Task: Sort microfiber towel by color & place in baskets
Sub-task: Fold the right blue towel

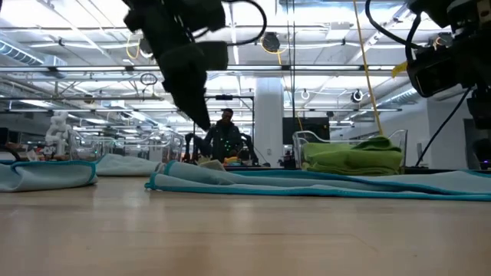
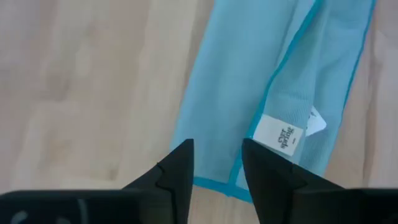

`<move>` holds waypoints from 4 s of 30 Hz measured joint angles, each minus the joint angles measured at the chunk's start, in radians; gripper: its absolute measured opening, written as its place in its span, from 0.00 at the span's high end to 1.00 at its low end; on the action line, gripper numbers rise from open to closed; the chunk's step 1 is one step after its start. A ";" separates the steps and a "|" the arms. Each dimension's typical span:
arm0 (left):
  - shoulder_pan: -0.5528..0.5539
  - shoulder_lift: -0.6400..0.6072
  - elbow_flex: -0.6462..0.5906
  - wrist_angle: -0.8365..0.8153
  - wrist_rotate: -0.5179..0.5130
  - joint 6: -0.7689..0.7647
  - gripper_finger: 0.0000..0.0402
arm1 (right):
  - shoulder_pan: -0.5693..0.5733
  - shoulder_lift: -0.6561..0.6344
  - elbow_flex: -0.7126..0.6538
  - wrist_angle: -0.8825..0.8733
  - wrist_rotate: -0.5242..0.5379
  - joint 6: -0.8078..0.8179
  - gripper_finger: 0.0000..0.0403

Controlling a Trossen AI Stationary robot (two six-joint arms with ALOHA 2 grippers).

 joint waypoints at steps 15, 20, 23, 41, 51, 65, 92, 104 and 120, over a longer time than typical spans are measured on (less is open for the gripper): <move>-0.004 0.083 -0.070 0.078 0.059 0.112 0.78 | 0.000 -0.016 0.000 0.018 0.054 0.004 0.53; -0.033 0.083 -0.117 0.077 0.059 0.089 0.78 | 0.000 -0.017 0.000 0.018 0.052 -0.019 0.53; -0.054 0.083 -0.119 0.063 0.073 0.048 0.78 | 0.000 -0.017 0.000 0.020 0.051 -0.020 0.53; -0.155 0.004 -0.111 0.091 0.123 -0.082 0.78 | 0.000 -0.017 0.000 0.025 0.048 -0.023 0.53; -0.130 -0.013 -0.189 0.037 0.038 -0.423 0.78 | 0.003 -0.017 0.000 0.027 0.046 -0.007 0.53; -0.274 -0.016 -0.376 0.333 -0.156 -0.333 0.78 | 0.003 -0.017 0.000 0.030 0.045 -0.028 0.53; -0.142 -0.243 -0.404 0.351 -0.036 -0.341 0.78 | -0.005 -0.015 0.000 0.045 0.070 -0.036 0.53; -0.184 -0.073 -0.402 0.509 -0.019 -0.358 0.78 | -0.067 0.026 0.000 0.119 0.129 -0.057 0.65; -0.218 -0.012 -0.405 0.582 0.132 -0.450 0.75 | -0.066 0.038 0.000 0.123 0.123 -0.098 0.69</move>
